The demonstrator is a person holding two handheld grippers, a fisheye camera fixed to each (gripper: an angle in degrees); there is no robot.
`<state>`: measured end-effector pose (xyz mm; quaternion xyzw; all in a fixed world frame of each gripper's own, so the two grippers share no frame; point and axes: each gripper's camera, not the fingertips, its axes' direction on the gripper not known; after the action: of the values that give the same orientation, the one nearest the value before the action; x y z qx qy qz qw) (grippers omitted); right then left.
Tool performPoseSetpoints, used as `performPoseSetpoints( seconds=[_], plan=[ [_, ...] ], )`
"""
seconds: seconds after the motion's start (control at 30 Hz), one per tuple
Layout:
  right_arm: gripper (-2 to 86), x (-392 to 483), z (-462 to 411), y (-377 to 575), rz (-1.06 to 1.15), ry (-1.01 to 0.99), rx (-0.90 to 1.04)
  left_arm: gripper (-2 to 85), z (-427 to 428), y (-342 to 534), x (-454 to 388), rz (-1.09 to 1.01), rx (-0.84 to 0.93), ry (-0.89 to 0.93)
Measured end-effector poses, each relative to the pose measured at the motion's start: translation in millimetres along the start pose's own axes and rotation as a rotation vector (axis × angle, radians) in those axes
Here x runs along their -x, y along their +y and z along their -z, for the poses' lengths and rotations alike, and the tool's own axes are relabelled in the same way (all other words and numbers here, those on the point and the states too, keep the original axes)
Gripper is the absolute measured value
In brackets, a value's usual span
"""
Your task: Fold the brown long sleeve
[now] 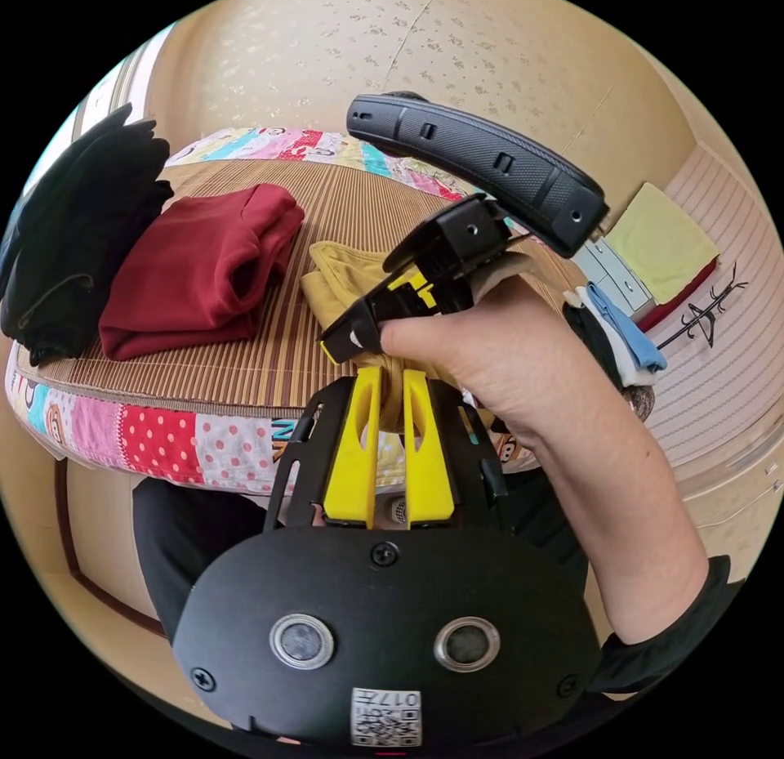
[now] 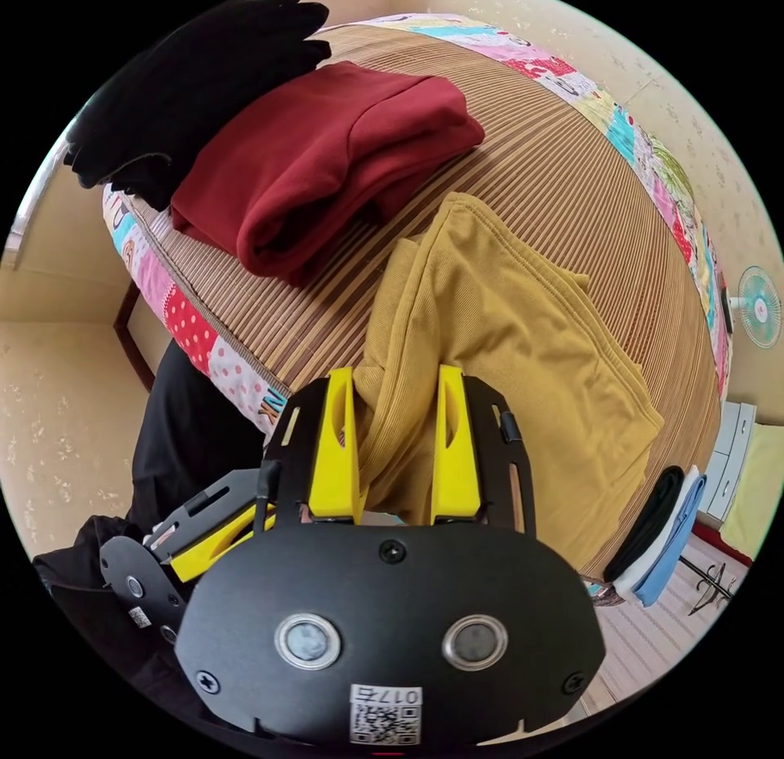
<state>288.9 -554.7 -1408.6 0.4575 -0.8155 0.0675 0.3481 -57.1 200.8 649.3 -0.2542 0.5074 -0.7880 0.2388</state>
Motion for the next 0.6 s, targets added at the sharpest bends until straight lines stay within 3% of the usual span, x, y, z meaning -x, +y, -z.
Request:
performPoseSetpoints(
  seconds=[0.43, 0.6],
  plan=[
    [10.8, -50.3, -18.7, 48.5, -0.042, -0.072, -0.056, 5.3, 4.4, 0.1, -6.9, -0.010, -0.007, 0.000],
    [9.3, -100.3, -22.9, 87.3, -0.089, -0.210, -0.144, 6.8, 9.9, 0.2, -8.9, -0.009, -0.023, 0.012]
  ],
)
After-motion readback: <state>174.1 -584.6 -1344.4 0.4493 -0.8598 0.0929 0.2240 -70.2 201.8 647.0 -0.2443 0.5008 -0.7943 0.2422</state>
